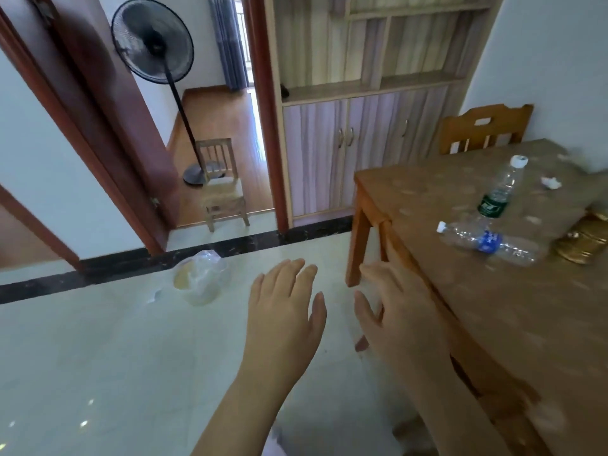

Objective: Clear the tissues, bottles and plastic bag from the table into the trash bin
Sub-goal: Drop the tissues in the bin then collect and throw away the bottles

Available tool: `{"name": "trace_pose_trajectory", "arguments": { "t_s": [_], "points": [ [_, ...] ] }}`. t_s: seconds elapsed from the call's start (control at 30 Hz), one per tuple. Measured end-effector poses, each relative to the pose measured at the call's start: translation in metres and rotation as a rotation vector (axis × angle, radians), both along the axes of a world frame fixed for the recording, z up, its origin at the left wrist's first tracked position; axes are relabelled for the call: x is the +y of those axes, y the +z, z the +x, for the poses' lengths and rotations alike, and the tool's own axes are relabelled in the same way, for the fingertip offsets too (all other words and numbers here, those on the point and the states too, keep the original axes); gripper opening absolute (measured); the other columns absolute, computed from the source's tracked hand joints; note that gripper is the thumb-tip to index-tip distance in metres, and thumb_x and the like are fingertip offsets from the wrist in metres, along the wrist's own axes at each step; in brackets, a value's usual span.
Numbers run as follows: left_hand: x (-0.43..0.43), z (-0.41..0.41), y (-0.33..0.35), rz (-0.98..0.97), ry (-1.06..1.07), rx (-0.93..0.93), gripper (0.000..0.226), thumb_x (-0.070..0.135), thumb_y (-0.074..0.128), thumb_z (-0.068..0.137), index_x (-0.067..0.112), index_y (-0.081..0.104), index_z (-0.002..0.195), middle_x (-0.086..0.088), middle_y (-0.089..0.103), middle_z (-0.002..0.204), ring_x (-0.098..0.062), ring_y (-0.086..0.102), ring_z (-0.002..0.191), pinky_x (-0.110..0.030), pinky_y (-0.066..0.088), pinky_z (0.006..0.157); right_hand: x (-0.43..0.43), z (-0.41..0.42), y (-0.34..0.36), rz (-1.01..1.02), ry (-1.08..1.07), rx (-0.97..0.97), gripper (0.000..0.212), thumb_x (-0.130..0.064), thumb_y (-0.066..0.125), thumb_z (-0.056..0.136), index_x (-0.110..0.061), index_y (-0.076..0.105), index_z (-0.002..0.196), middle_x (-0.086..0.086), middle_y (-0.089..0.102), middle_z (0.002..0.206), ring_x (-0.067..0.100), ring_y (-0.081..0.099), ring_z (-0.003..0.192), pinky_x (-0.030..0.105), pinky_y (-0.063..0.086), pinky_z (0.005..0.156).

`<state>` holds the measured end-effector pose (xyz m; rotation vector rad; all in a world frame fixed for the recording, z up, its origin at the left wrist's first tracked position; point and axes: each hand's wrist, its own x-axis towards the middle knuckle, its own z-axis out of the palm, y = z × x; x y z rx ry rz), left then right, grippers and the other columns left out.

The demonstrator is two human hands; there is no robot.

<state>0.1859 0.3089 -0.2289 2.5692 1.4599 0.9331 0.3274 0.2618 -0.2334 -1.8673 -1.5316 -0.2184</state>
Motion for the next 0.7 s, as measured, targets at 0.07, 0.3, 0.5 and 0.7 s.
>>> {"name": "trace_pose_trajectory", "arguments": {
  "t_s": [0.07,0.3,0.5,0.7],
  "points": [
    [0.031,0.017,-0.006,-0.031,-0.055,0.001,0.034,0.024,0.055,0.079,0.009,0.065,0.108,-0.011,0.068,0.110,-0.031,0.062,0.104,-0.055,0.049,0.088,0.022,0.012,-0.003,-0.031,-0.063,0.034,0.036,-0.032,0.056,0.084,-0.006,0.064,0.107,0.015,0.068,0.106,0.033,0.064,0.095,0.051,0.050,0.083],
    [0.180,0.064,-0.001,0.049,-0.200,-0.042,0.031,0.019,0.065,0.082,0.005,0.063,0.110,-0.015,0.067,0.111,-0.035,0.061,0.105,-0.057,0.046,0.090,0.136,0.057,0.011,-0.072,-0.153,0.081,0.043,-0.030,0.041,0.083,-0.002,0.062,0.108,0.018,0.064,0.106,0.037,0.058,0.099,0.052,0.047,0.086],
    [0.271,0.116,-0.003,0.089,-0.404,-0.100,0.032,0.022,0.049,0.082,0.008,0.058,0.109,-0.013,0.067,0.107,-0.032,0.062,0.101,-0.055,0.048,0.087,0.206,0.091,0.022,-0.063,-0.303,0.019,0.044,-0.031,0.038,0.080,-0.009,0.061,0.110,0.012,0.061,0.110,0.030,0.055,0.099,0.049,0.047,0.085],
    [0.300,0.177,-0.025,0.036,-0.622,-0.161,0.034,0.022,0.046,0.084,0.004,0.061,0.108,-0.014,0.067,0.106,-0.029,0.061,0.102,-0.041,0.044,0.092,0.214,0.136,0.005,-0.055,-0.471,0.075,0.036,-0.021,0.049,0.077,-0.007,0.062,0.107,0.010,0.061,0.105,0.030,0.057,0.094,0.049,0.049,0.077]
  ]
}}
